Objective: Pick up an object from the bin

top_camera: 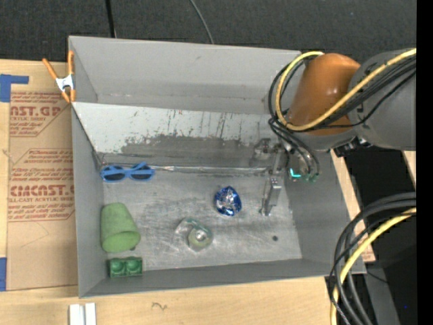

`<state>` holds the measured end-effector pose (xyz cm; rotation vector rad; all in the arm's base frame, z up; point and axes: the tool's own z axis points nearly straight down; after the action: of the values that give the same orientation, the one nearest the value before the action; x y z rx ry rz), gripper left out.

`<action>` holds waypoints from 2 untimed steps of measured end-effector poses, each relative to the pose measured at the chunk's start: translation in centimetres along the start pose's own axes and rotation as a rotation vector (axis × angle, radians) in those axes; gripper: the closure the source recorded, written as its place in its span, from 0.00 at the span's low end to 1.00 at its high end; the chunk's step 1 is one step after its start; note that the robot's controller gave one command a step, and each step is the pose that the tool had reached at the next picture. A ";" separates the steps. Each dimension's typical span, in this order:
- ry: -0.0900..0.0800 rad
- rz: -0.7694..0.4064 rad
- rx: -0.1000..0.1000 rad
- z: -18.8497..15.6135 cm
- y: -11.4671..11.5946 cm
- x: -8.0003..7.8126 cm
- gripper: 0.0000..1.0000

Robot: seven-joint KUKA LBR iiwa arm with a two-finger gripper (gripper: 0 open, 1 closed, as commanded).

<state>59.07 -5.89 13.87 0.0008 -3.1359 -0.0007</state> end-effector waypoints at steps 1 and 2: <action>-0.014 -0.044 0.000 7.1 2.8 2.9 0.00; -0.008 0.006 0.000 6.3 7.9 4.7 0.00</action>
Offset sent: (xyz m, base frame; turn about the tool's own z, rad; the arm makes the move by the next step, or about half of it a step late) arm -0.0306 0.0266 -0.0687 -0.0441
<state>54.32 1.97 7.59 -0.0087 -3.1436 -0.0009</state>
